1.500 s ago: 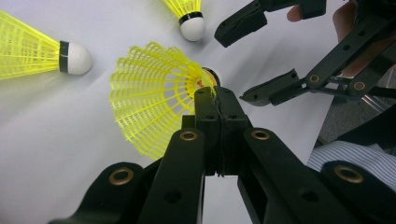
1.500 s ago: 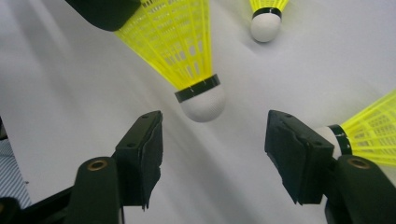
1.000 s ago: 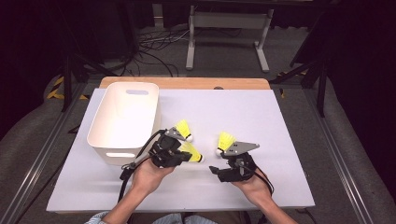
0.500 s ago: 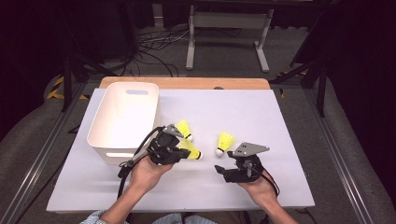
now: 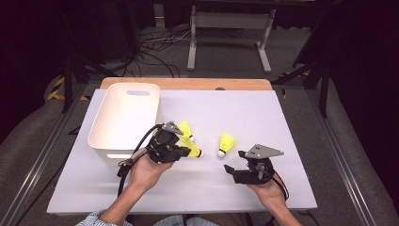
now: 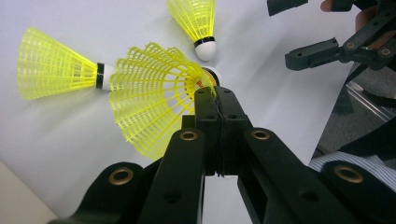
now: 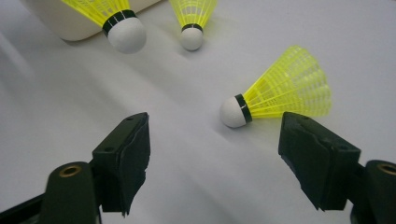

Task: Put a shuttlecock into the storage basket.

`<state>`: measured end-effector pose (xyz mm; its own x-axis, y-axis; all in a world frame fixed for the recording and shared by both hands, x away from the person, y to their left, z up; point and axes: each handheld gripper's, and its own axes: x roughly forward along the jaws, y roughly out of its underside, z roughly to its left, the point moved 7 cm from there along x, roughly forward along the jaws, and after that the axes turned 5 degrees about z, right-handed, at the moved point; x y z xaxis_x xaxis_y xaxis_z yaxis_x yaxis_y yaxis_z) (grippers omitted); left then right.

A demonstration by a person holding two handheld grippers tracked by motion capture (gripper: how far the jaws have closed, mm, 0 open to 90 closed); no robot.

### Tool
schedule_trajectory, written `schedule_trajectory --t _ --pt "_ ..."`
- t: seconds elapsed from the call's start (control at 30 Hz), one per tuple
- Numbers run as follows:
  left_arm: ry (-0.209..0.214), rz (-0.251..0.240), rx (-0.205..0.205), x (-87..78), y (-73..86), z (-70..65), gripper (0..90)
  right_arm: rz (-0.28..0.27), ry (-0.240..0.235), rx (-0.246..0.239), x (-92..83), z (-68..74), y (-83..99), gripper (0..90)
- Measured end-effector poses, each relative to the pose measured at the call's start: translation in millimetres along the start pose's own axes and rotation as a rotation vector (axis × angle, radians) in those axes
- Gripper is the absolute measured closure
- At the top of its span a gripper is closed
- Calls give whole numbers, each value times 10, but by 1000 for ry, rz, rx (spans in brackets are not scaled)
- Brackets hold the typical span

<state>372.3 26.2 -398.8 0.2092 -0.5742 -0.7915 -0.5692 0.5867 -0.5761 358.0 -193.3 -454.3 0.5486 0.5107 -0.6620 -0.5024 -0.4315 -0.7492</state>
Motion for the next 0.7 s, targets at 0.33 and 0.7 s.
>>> schedule_trajectory --t 0.33,0.7 --pt "-19 -19 2 -93 -58 25 896 -52 30 27 -86 -129 49 227" --pt "-24 -35 -6 -226 -127 56 895 -92 80 67 -184 -321 185 216"
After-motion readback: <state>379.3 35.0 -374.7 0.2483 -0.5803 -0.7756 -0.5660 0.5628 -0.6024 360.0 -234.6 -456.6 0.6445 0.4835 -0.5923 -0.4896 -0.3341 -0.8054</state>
